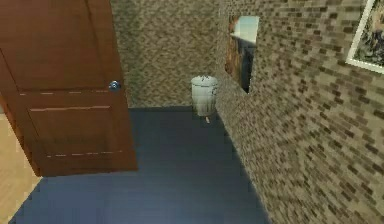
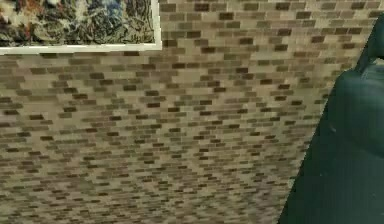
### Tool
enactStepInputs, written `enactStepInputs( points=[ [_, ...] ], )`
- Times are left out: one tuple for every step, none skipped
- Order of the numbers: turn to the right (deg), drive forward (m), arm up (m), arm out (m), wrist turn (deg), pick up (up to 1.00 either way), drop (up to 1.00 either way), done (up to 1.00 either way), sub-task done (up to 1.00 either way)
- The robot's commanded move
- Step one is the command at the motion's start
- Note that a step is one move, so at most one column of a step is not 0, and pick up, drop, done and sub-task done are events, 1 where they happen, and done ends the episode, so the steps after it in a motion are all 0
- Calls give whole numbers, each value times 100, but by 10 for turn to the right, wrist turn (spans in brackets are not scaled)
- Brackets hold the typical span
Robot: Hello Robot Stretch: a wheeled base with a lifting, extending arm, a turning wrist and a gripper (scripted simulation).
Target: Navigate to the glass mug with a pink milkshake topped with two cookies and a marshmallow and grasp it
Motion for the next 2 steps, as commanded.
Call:
enactStepInputs(
  points=[
    [-450, 0, 0, 0, 0, 0, 0, 0, 0],
    [-270, 0, 0, 0, 0, 0, 0, 0, 0]
  ],
)
